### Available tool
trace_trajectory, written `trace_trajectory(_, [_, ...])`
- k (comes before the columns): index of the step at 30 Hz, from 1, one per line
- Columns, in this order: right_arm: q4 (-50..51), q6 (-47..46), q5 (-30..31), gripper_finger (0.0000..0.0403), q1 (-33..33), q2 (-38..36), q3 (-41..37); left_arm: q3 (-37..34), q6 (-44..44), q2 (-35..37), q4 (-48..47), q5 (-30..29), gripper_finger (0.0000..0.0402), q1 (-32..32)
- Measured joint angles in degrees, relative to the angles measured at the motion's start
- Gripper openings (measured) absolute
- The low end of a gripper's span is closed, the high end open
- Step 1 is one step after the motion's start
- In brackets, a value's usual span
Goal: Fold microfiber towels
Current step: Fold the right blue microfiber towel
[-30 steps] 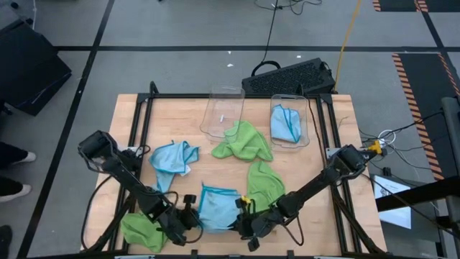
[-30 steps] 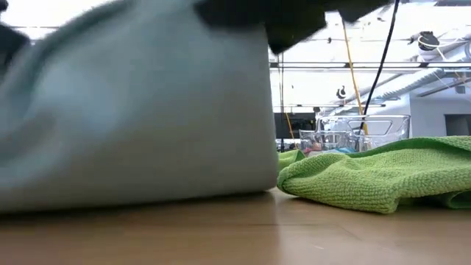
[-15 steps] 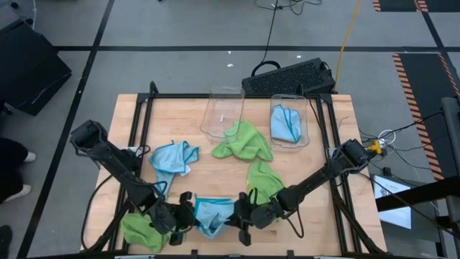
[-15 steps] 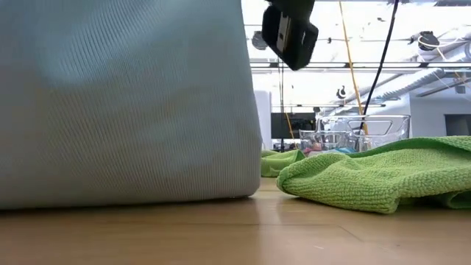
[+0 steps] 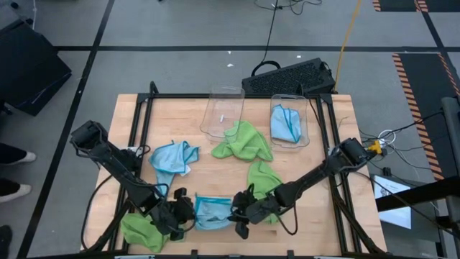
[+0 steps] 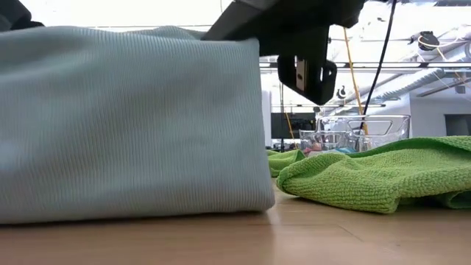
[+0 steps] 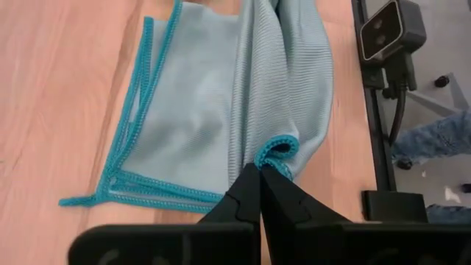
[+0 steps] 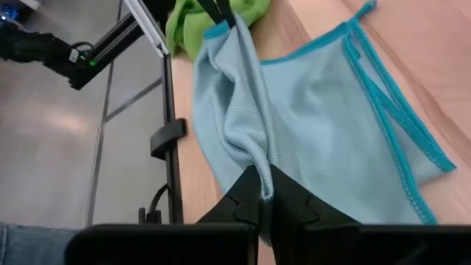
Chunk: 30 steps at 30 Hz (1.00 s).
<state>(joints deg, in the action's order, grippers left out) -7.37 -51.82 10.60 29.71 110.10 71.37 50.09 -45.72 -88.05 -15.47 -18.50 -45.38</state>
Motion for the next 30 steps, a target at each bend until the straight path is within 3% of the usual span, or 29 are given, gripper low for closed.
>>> trace_trajectory(15, [0.5, -2.2, -0.1, 0.0004, -4.0, 0.0, -2.9, -4.8, -7.3, 0.0, -0.3, -3.0, 0.0002, 2.8])
trace_trajectory(23, [-7.7, -4.5, -0.4, 0.0013, -5.7, 0.0, -8.2, -6.7, -4.0, 0.0, 3.0, -2.7, 0.0002, 5.9])
trace_trajectory(30, [-7.6, -7.3, -0.4, 0.0017, -6.1, 0.1, -9.3, -6.7, -3.9, 0.0, 3.3, -3.9, 0.0017, 8.5])
